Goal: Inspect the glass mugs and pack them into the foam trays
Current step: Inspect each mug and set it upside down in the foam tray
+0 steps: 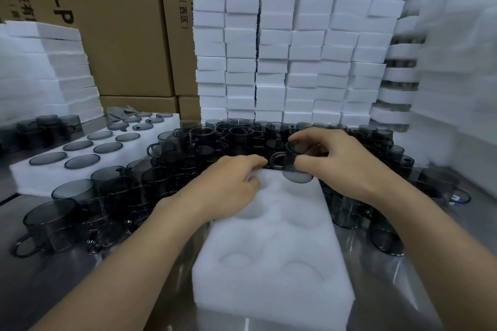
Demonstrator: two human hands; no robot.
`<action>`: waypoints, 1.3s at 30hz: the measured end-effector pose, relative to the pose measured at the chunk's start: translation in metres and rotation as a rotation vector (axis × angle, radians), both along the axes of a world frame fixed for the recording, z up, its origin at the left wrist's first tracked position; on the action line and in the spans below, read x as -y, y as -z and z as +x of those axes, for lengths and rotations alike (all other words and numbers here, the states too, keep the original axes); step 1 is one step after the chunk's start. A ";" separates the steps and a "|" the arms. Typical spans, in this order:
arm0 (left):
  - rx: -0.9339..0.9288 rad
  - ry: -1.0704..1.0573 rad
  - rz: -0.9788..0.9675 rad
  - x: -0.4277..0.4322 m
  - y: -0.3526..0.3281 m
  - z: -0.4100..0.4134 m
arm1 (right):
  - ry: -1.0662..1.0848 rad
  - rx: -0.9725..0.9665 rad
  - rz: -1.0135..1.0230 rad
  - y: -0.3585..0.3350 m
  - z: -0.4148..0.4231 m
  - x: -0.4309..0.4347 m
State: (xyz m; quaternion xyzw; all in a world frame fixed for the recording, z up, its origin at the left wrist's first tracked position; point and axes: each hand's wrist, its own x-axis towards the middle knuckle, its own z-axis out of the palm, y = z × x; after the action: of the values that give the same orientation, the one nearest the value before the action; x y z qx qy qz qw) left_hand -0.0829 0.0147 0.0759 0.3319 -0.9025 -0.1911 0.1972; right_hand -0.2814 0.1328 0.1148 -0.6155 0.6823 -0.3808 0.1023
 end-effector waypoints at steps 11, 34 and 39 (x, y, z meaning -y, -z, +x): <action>0.036 -0.020 -0.063 0.001 0.000 0.001 | -0.060 -0.223 0.126 0.003 0.005 0.001; 0.046 -0.020 -0.079 -0.001 0.000 0.001 | 0.039 -0.359 0.194 0.007 -0.006 0.002; 0.067 -0.029 -0.091 -0.006 -0.002 0.002 | 0.034 -0.340 0.179 0.007 -0.007 0.002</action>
State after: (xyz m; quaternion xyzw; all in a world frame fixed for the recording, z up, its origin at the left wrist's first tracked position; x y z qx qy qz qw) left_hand -0.0811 0.0208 0.0777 0.3420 -0.9114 -0.1358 0.1843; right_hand -0.2884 0.1305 0.1082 -0.6481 0.7311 -0.2108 0.0332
